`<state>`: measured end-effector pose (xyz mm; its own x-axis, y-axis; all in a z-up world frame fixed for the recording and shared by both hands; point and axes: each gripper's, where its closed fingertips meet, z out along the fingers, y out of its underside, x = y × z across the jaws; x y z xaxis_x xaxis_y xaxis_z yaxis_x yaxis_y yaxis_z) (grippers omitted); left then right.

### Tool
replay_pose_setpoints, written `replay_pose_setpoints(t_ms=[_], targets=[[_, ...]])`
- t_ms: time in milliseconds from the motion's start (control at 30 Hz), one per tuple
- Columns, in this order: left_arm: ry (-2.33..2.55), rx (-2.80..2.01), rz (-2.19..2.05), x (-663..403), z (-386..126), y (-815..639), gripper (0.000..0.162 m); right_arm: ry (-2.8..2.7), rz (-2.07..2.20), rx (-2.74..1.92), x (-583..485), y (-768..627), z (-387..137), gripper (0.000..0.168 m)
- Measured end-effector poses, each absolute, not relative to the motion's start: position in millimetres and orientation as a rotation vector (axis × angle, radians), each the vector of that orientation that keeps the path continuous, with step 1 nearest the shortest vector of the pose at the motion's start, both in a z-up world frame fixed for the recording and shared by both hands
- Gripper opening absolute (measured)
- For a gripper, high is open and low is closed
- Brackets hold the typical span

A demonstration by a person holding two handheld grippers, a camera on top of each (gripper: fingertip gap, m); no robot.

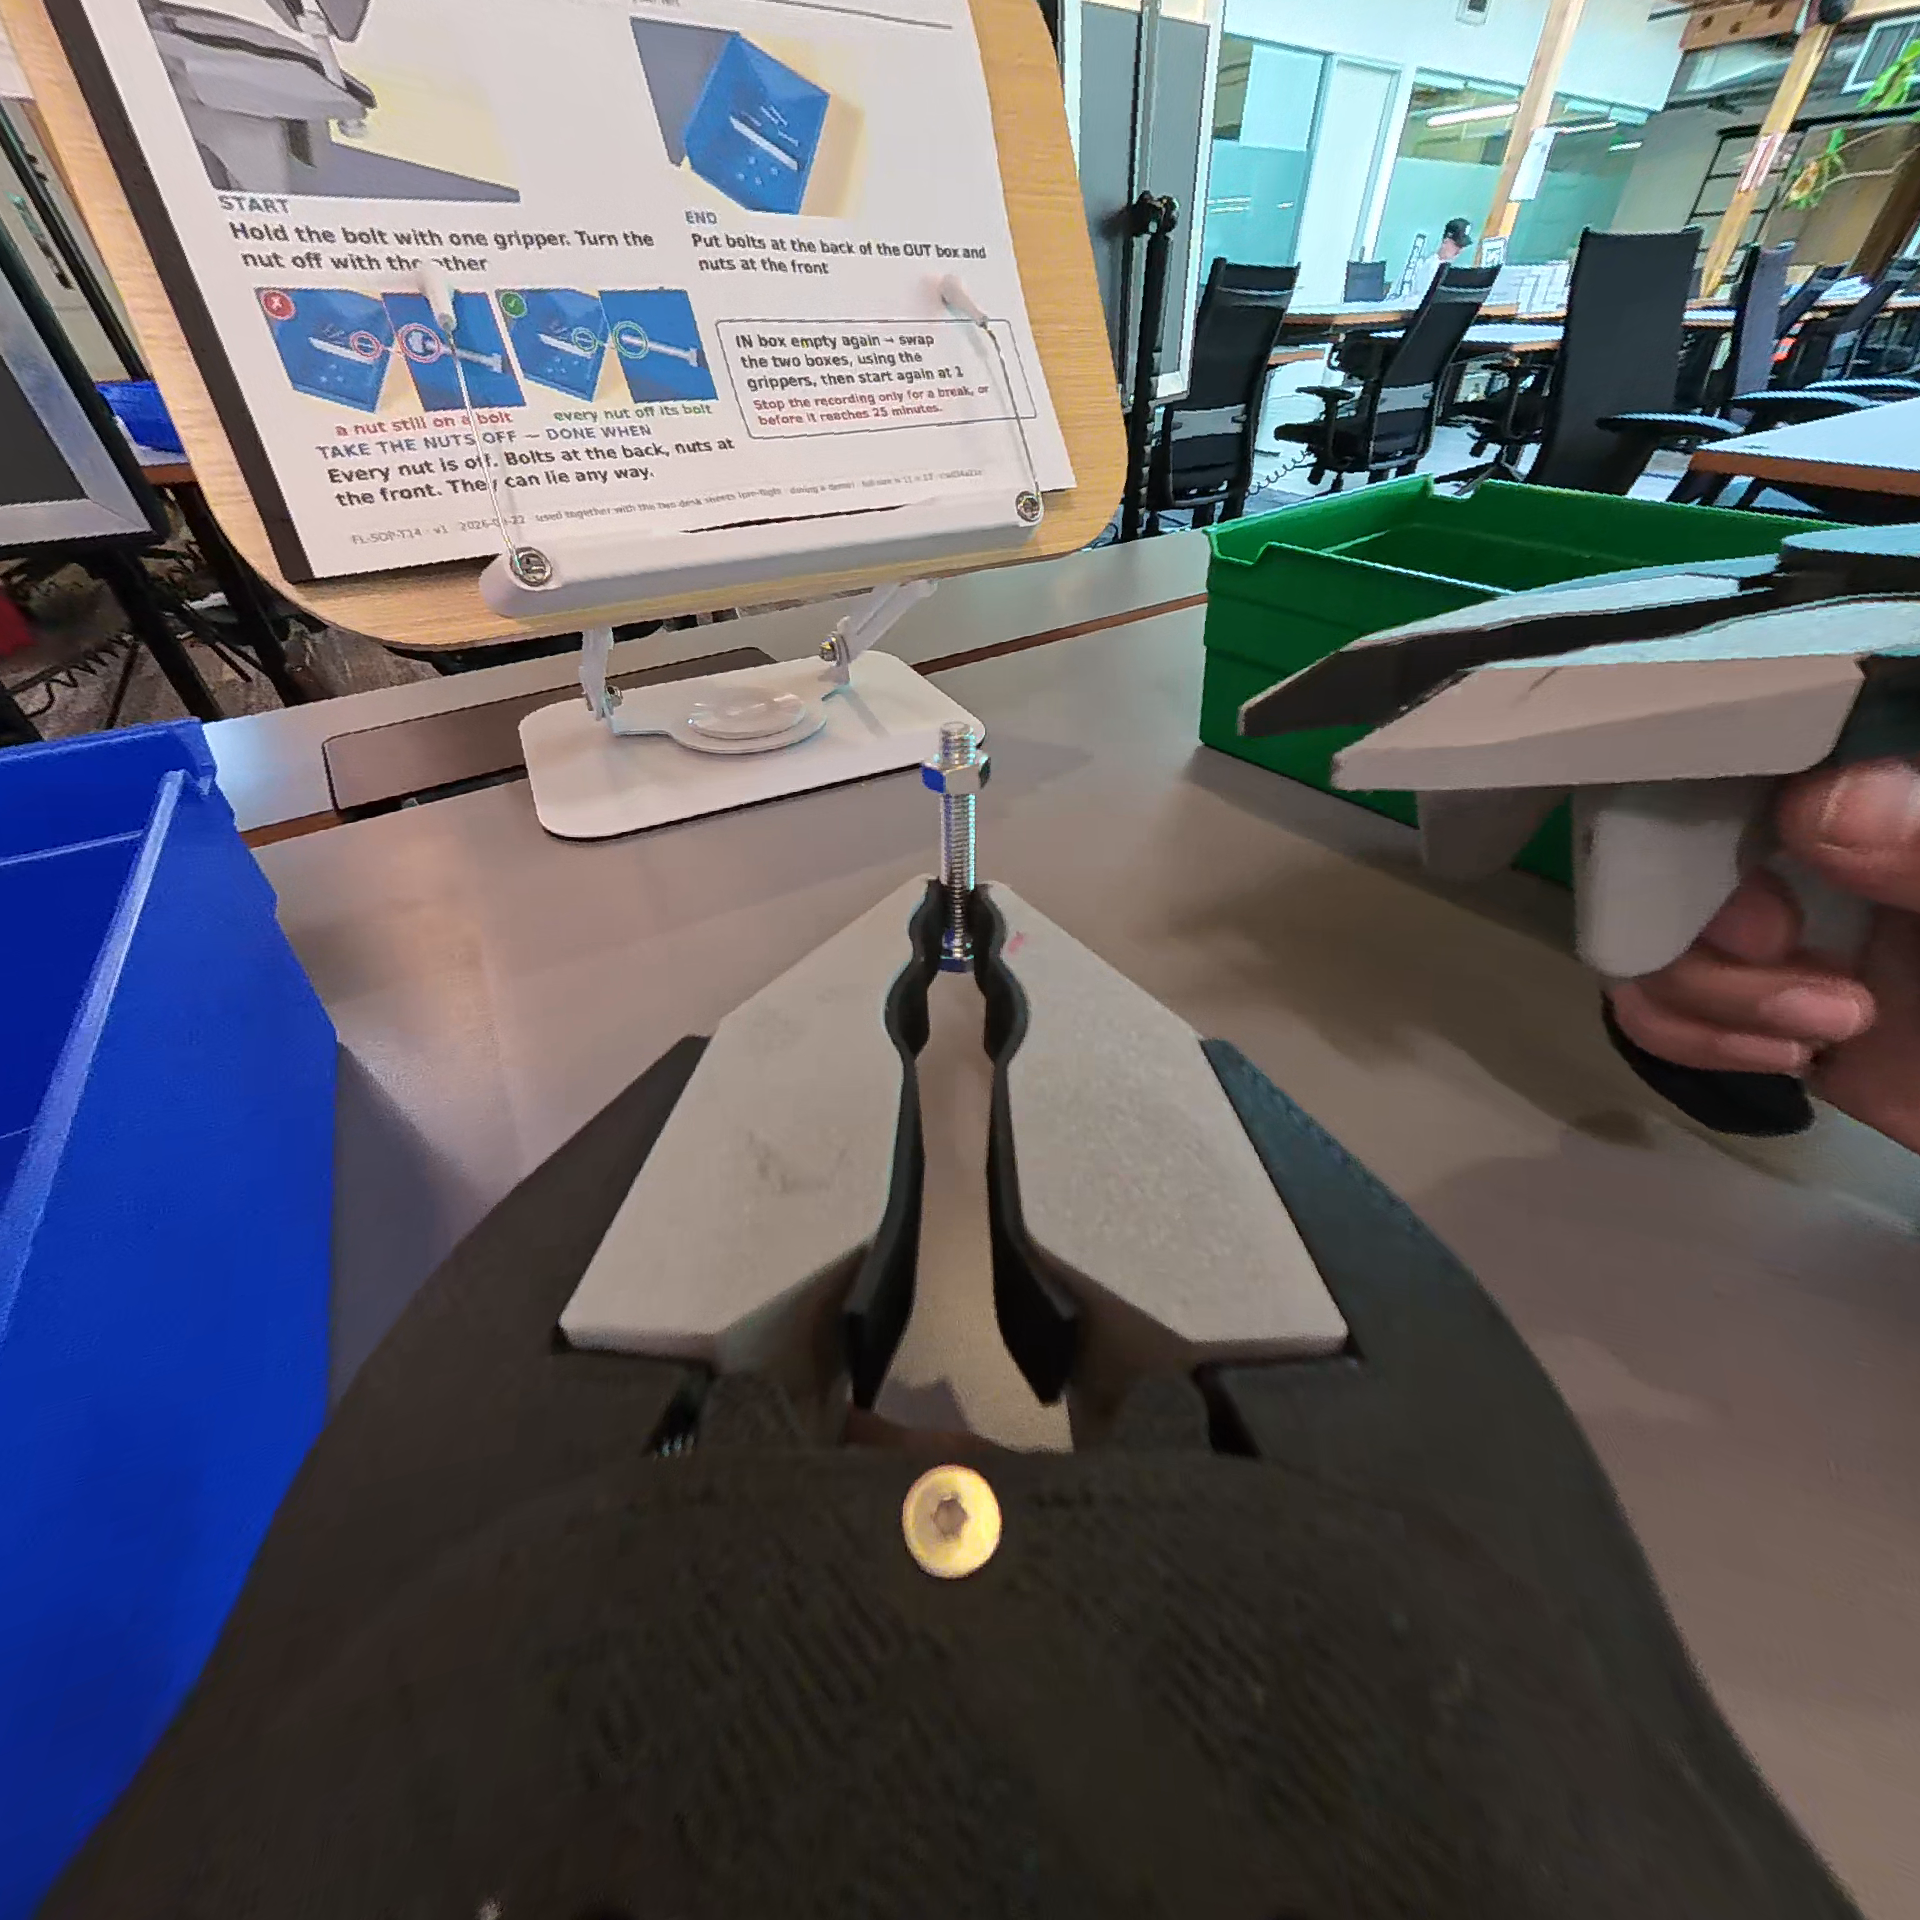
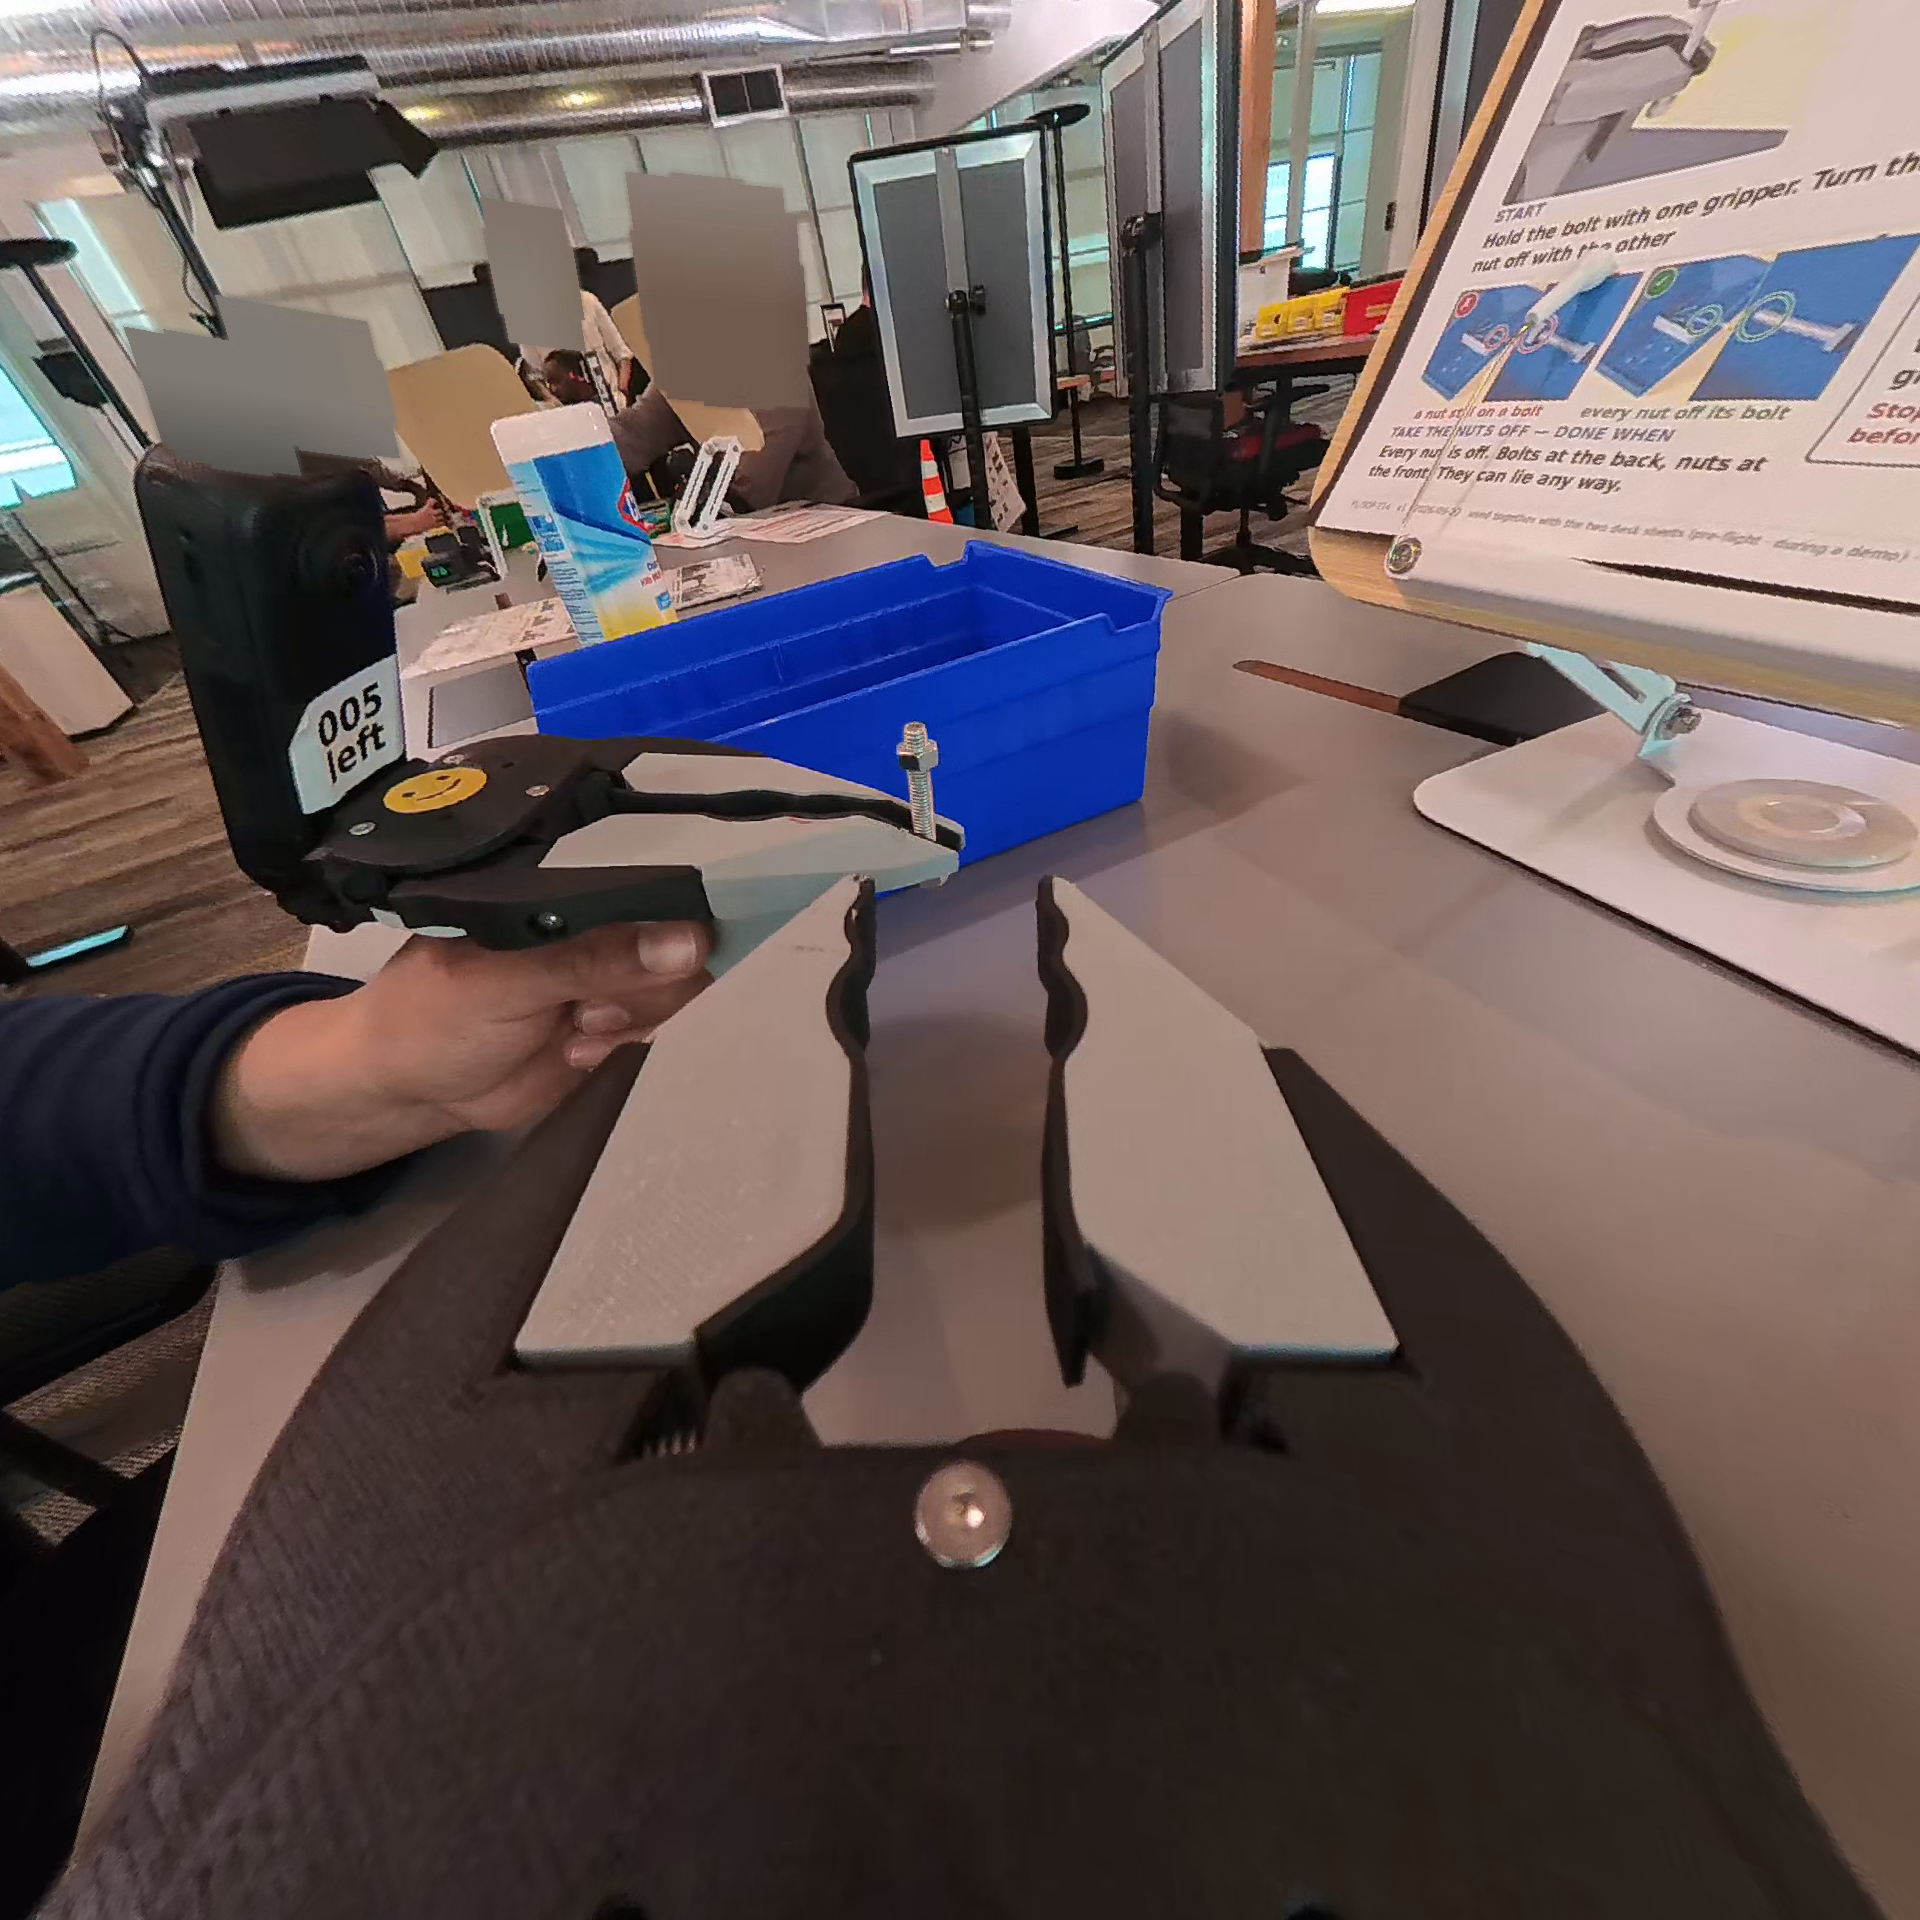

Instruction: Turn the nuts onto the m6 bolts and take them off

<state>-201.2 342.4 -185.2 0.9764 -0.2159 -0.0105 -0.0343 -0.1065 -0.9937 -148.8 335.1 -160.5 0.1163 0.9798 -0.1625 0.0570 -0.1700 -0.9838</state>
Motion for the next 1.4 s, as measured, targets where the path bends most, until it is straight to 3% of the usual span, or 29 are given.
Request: replay_pose_setpoints(t_ms=[1400], targets=[[0.484, -1.601, -0.369, -130.9, -183.3, 323.2, 0.003, -1.108, 1.272, -1.337, -172.1, 304.5, -147.8, 0.033]])
